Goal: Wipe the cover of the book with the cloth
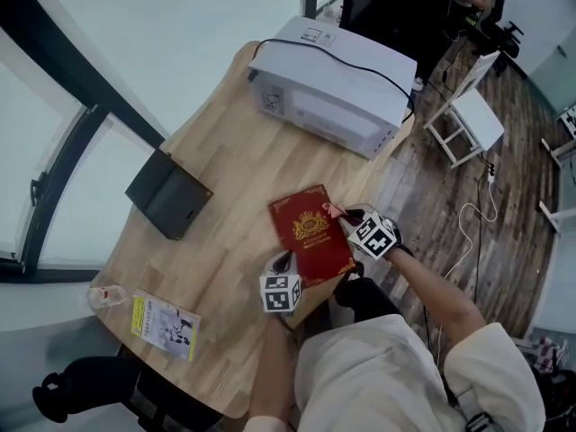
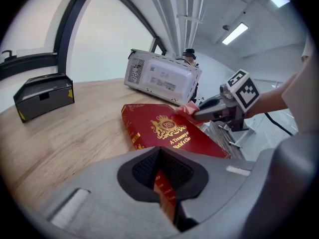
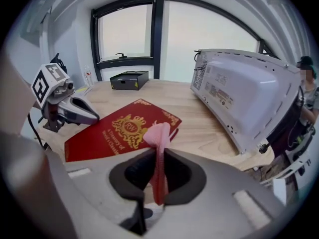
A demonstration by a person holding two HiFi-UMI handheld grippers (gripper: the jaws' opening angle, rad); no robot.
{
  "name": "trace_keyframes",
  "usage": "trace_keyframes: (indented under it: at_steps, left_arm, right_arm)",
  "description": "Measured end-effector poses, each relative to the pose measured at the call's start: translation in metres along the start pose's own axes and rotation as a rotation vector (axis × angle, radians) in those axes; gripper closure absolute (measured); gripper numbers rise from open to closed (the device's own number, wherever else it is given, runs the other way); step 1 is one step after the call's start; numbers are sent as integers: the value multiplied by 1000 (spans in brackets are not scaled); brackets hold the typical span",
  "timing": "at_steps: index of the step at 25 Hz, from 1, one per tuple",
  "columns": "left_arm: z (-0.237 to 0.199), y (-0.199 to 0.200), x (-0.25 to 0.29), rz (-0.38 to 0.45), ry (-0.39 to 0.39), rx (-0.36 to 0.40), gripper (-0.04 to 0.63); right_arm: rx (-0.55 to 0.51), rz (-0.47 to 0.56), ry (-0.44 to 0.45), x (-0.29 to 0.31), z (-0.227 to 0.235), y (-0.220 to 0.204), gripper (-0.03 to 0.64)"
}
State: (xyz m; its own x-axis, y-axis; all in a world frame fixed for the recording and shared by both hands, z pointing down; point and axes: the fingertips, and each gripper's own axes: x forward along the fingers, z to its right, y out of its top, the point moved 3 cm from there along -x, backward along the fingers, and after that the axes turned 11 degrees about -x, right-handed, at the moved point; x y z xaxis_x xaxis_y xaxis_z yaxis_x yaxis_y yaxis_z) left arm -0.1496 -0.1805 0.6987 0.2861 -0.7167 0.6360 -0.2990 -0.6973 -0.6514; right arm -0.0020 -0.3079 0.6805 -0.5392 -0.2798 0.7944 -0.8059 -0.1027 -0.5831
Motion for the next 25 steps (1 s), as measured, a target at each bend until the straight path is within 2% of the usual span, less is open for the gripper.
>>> trace_keyframes:
  at_steps: [3,7,9,13,17,21,25]
  left_arm:
    - [3,-1,0,5,23,0,588]
    - [15,-7,-10,-10,-25,-21,588]
    - [23,-10,-21,-2,10,-11,588]
    - [56,-22,-47,75,58,-62,588]
    - [92,-35,-76,122,82,-17,588]
    - [132,-45,-111,206,147,-31,588]
    - [177,-68,-139,316,213,-107,588]
  right_arm:
    - [-9,13,34,-7,-25,-8,577]
    - [-12,43,51,-23,-49,-18,577]
    - [3,60,69,-37,-55,-26,577]
    - [47,63,223,-65,-89,-54,577]
    - [-7,110,293,-93,-131,-74,577]
    - [60,211,276,-128,-144,-89,577]
    - [180,338,157,-169,-138,-103,577]
